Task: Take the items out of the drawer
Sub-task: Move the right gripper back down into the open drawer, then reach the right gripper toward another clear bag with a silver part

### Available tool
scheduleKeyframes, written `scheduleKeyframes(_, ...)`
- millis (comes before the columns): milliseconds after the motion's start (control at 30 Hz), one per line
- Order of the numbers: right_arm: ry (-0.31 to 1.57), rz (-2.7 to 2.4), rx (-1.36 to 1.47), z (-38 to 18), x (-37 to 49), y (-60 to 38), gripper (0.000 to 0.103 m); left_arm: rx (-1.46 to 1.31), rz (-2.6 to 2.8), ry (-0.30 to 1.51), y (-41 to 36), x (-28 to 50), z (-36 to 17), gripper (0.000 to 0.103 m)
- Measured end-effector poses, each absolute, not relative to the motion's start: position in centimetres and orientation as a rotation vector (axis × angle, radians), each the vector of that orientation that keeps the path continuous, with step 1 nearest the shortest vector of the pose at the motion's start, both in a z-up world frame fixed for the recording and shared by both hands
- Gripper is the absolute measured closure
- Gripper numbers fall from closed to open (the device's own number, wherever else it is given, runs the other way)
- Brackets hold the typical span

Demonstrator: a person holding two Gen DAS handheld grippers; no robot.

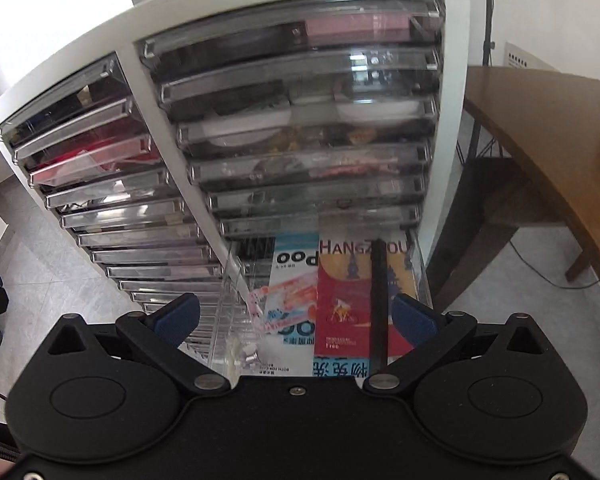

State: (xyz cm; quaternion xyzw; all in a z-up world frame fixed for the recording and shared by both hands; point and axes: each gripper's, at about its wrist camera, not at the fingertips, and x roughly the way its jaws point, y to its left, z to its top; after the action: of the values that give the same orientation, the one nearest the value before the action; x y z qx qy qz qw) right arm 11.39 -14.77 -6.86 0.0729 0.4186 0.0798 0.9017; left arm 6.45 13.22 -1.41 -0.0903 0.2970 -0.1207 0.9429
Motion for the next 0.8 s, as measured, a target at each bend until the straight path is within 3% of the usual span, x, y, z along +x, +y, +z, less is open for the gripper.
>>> scheduleKeyframes(800, 0.952, 0.192, 0.215, -11.5, 9.6, -16.5, 0.000, -0.040, -0.227, 0.652, 9.1, 5.5, -2.2, 0.000)
